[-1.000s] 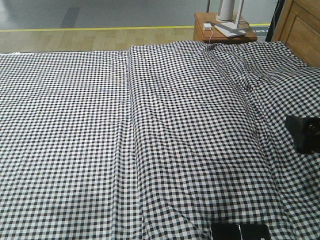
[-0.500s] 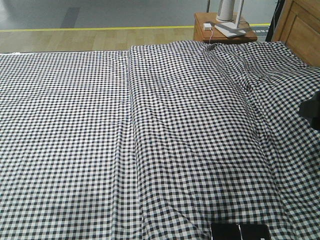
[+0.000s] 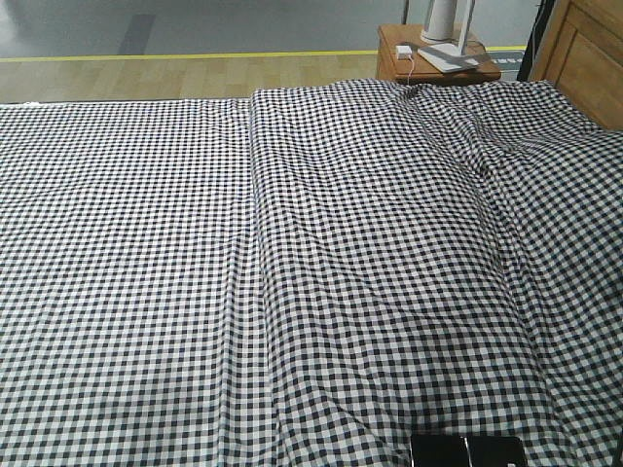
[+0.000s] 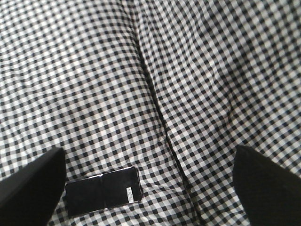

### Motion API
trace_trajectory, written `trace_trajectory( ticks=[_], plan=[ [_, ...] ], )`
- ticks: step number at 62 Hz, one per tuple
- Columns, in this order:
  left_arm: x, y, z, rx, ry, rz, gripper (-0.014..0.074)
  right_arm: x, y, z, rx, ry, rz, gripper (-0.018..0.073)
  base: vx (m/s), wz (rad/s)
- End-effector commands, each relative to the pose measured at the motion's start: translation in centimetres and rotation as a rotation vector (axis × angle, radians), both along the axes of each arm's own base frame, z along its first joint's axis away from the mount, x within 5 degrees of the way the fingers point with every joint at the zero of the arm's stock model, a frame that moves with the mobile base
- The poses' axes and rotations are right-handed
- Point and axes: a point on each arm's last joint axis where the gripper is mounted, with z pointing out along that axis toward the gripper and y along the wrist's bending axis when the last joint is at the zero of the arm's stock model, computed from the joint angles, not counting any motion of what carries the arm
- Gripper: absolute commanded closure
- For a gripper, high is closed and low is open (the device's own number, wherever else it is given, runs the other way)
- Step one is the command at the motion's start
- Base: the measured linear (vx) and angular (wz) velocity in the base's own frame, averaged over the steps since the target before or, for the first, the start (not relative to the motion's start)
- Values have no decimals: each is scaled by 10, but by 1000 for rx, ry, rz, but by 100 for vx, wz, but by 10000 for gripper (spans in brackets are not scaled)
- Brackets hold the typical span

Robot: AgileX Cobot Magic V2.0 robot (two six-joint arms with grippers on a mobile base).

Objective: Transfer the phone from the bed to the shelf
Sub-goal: 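Open the right gripper around the black phone's edge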

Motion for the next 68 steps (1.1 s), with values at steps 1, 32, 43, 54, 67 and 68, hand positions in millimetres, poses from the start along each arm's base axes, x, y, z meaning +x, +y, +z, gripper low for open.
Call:
trace_trajectory(
  ticks=[1, 32, 43, 54, 67, 68],
  plan=[
    [-1, 0, 15, -11, -108, -2, 595, 9, -27, -1, 13, -76, -20, -105, 0, 0],
    [-1, 0, 15, -11, -108, -2, 595, 50, -71, -167, 411, 142, 179, -92, 0, 0],
    [-1, 0, 15, -11, -108, -2, 595, 47, -67, -222, 502, 250, 256, -88, 0, 0],
    [-1, 0, 15, -11, -108, -2, 595, 41, -61, -266, 574, 320, 309, -81, 0, 0],
    [-1, 0, 15, -11, -108, -2, 595, 35, -51, -303, 679, 335, 326, -75, 0, 0],
    [-1, 0, 15, -11, -108, -2, 595, 35, -50, -305, 687, 334, 329, -75, 0, 0]
  ],
)
